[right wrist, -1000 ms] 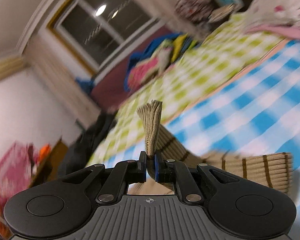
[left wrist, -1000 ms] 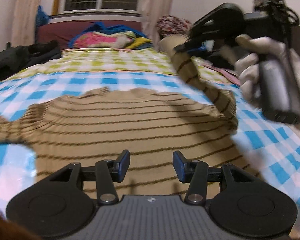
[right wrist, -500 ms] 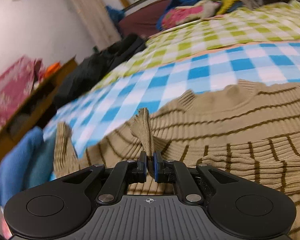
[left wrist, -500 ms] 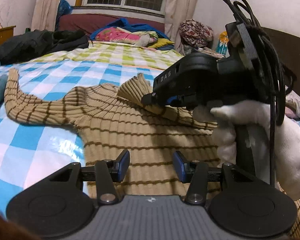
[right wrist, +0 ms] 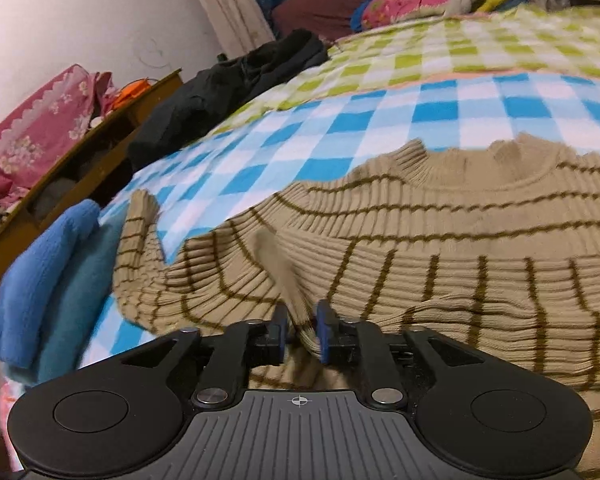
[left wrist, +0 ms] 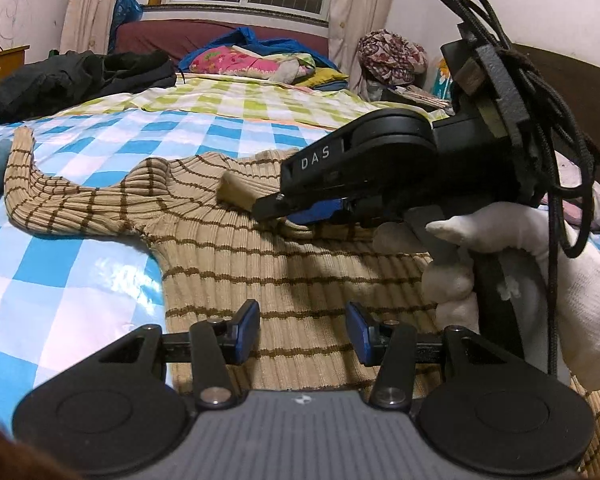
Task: Fold small clothes
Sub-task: 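Lay the held sleeve across the sweater body and open the right gripper, then grasp the other sleeve cuff with the right gripper and lift it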
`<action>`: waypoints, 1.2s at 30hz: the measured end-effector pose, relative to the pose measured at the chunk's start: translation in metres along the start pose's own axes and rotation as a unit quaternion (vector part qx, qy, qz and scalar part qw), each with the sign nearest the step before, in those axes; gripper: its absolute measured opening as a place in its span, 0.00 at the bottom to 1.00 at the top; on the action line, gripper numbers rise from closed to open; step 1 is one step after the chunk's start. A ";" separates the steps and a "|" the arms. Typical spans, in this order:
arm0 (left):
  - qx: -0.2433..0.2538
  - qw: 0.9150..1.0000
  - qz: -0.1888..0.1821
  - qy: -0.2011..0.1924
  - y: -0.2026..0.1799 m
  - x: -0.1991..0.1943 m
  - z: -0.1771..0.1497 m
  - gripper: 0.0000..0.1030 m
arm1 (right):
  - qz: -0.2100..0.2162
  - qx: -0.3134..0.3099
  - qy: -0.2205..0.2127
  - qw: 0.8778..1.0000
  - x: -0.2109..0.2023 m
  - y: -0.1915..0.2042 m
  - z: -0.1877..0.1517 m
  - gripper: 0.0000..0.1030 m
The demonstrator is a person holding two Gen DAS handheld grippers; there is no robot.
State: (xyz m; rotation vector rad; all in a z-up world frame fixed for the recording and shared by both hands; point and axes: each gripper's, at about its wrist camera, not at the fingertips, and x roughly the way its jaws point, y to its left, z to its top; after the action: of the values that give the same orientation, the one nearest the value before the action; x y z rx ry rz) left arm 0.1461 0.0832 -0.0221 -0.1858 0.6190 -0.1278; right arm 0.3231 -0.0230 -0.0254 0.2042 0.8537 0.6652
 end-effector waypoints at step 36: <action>-0.016 1.000 0.016 -0.014 0.015 -0.009 0.002 0.51 | -0.060 -0.147 -0.004 0.987 0.020 0.039 -0.008 0.13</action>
State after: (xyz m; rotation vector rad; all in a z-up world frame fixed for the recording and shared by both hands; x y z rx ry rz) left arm 0.1410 0.0994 -0.0190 -0.2082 0.5964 -0.0853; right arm 0.3088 0.0192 -0.0263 -0.1098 0.7438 0.6675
